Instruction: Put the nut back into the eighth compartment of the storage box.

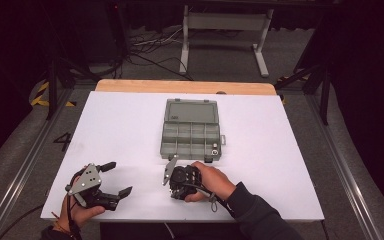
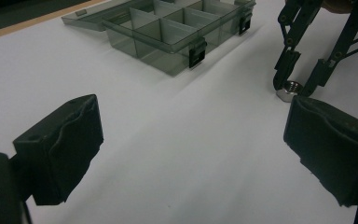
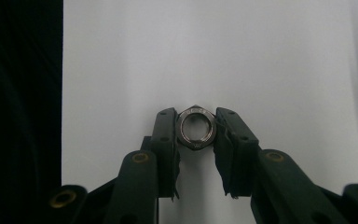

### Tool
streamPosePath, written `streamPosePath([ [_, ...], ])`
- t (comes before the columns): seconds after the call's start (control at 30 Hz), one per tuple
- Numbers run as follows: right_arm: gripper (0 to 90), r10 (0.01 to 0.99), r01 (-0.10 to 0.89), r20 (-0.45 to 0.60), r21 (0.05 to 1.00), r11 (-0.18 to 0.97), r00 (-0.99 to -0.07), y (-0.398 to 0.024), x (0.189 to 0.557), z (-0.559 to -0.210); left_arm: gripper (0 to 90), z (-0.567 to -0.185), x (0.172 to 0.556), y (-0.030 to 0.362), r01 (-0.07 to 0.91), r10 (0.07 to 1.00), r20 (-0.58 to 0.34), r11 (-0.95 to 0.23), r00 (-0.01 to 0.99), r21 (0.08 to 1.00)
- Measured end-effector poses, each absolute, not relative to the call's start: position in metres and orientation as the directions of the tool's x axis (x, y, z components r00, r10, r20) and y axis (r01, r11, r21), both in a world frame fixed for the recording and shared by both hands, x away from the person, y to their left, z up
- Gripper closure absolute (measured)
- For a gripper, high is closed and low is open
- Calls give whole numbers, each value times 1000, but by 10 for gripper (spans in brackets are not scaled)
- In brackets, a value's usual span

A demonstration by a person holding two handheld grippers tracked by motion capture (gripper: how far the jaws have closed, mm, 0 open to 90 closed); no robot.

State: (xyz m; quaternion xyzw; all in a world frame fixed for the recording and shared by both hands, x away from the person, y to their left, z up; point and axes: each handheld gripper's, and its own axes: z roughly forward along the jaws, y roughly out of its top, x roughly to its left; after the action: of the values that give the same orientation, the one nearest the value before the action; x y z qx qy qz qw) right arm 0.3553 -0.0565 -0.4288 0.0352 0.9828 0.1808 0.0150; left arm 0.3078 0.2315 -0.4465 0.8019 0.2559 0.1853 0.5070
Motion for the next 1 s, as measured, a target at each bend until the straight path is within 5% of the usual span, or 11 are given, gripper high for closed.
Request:
streamPosePath([
  [1.0,706,186,129,-92,434,892,-978,-105,370,-392,52,-446,307,232,224,602,37,-352,797,909],
])
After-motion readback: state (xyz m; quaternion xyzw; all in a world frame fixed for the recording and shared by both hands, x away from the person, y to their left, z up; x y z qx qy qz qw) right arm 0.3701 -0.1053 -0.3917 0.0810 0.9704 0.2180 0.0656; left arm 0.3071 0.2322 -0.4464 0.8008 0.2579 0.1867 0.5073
